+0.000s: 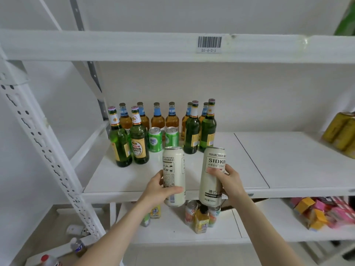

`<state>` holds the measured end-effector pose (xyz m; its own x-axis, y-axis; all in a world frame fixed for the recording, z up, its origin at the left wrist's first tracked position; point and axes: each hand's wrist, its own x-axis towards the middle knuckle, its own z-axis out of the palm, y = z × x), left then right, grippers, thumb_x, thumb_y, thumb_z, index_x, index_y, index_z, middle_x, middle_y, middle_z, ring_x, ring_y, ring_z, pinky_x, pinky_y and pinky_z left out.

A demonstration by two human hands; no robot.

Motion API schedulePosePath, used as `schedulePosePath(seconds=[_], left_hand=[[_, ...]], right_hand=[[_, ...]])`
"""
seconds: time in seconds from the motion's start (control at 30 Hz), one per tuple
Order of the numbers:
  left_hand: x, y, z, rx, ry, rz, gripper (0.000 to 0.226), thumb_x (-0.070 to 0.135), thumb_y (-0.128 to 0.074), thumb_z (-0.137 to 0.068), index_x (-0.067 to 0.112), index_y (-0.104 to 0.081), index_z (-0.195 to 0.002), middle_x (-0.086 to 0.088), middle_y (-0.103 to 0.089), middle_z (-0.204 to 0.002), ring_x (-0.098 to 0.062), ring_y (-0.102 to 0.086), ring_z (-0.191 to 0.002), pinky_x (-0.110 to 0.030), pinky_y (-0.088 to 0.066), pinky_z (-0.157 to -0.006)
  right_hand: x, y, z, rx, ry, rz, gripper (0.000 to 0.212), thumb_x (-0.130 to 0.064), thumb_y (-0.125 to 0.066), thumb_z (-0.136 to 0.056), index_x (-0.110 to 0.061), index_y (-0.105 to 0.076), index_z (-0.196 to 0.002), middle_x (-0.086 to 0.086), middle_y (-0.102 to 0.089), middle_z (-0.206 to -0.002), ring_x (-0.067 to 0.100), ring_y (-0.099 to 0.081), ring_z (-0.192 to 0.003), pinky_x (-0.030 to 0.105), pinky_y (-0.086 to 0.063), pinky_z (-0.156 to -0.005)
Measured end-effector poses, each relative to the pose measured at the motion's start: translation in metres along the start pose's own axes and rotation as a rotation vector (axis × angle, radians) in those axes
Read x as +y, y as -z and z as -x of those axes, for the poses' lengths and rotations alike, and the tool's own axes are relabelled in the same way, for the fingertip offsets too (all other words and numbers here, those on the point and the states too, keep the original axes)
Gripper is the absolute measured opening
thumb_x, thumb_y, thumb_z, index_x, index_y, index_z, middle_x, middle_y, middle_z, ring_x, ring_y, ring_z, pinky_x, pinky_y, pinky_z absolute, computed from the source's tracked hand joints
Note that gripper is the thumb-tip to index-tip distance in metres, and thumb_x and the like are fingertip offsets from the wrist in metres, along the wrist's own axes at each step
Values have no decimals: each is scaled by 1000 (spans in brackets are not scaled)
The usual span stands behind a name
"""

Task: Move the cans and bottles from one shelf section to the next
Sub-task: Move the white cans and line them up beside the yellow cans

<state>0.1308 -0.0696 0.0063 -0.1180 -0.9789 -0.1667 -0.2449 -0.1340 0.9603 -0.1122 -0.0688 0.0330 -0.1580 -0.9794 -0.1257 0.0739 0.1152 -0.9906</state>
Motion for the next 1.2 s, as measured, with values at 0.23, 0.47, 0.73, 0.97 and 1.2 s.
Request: schedulePosePath(seconds=[0.23, 0.47, 0.73, 0.97, 1.2], left_hand=[[25, -95, 18, 28, -21, 37, 71, 51, -86, -47, 49, -52, -110, 15, -66, -118, -7, -62, -109, -39, -54, -94], [52, -187, 23, 31, -42, 60, 69, 52, -86, -46, 50, -52, -106, 17, -66, -116, -4, -61, -105, -27, -52, -81], [77, -273, -19, -68, -43, 19, 69, 49, -88, -48, 52, -52, -107, 20, -65, -113, 3, -61, -101, -18, -50, -69], [107, -346, -84, -139, -64, 0, 66, 43, -88, -50, 50, -55, -108, 23, -67, -106, 11, -63, -90, -12, -49, -63], [128, -427, -144, -154, -75, -14, 72, 43, -88, -45, 45, -58, -110, 15, -72, -107, -4, -68, -98, -33, -58, -82]], right_hand=[[-18, 90, 14, -31, -11, 26, 30, -21, -81, -78, -17, -66, -104, 5, -75, -95, 17, -72, -79, 29, -55, -57], [-27, 187, 22, -12, -11, 48, 35, -24, -84, -74, -16, -66, -103, 5, -75, -92, 18, -72, -77, 31, -54, -62], [-36, 278, -10, 91, 23, 30, 28, -19, -81, -78, -15, -66, -101, 4, -75, -91, 18, -72, -80, 30, -54, -62], [-43, 348, -61, 135, 42, 3, 45, -29, -84, -60, -15, -66, -99, 0, -77, -82, 15, -74, -75, 27, -55, -59], [-43, 430, -114, 163, 52, -27, 31, -15, -84, -75, -13, -66, -100, 6, -76, -88, 17, -73, -75, 31, -54, -64]])
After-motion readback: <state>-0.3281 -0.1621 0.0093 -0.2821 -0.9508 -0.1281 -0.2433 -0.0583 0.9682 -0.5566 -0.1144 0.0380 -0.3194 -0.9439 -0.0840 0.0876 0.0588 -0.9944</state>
